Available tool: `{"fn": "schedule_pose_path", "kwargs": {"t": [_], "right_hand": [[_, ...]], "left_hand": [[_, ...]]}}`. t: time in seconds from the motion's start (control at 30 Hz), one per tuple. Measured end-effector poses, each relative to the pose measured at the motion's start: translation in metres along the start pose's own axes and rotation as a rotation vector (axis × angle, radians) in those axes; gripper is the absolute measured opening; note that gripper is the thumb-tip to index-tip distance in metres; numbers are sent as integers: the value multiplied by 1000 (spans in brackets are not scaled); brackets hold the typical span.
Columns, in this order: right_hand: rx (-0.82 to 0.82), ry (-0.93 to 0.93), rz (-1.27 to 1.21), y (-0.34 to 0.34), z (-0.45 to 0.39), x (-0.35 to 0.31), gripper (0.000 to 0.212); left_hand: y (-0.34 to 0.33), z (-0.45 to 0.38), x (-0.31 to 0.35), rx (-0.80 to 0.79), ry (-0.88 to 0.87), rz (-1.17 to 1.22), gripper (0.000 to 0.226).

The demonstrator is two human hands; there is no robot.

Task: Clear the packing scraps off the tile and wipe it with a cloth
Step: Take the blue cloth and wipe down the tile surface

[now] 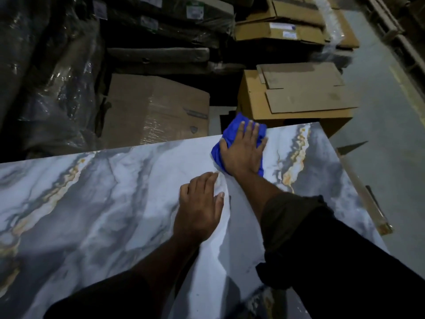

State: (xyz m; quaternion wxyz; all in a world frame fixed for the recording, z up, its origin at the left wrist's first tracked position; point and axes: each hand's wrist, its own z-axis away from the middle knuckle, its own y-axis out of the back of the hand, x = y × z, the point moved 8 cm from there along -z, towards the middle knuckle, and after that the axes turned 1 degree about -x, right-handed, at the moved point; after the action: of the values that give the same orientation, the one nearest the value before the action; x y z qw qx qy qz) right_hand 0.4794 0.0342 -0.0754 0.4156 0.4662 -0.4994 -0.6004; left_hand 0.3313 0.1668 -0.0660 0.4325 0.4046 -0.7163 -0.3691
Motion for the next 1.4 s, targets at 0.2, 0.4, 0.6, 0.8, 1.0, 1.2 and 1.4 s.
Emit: {"fn": "schedule_pose_path", "kwargs": {"t": [0.2, 0.4, 0.6, 0.8, 1.0, 1.2, 1.4], "right_hand": [[-72, 531, 68, -4, 8, -30, 65], [-68, 761, 28, -7, 102, -22, 63], [-52, 592, -99, -8, 221, 13, 66], [-46, 296, -71, -17, 339, 52, 71], [0, -43, -1, -13, 459, 92, 70], [-8, -357, 22, -10, 505, 131, 76], [-29, -669, -40, -20, 482, 158, 84]], "left_hand": [[8, 0, -1, 14, 57, 126, 45], [24, 1, 3, 7, 91, 213, 49], [27, 25, 18, -247, 32, 276, 59], [33, 121, 59, -381, -134, 289, 58], [40, 214, 121, -485, -308, 462, 55], [44, 249, 139, -493, -315, 446, 64], [43, 231, 125, -441, -326, 334, 65]]}}
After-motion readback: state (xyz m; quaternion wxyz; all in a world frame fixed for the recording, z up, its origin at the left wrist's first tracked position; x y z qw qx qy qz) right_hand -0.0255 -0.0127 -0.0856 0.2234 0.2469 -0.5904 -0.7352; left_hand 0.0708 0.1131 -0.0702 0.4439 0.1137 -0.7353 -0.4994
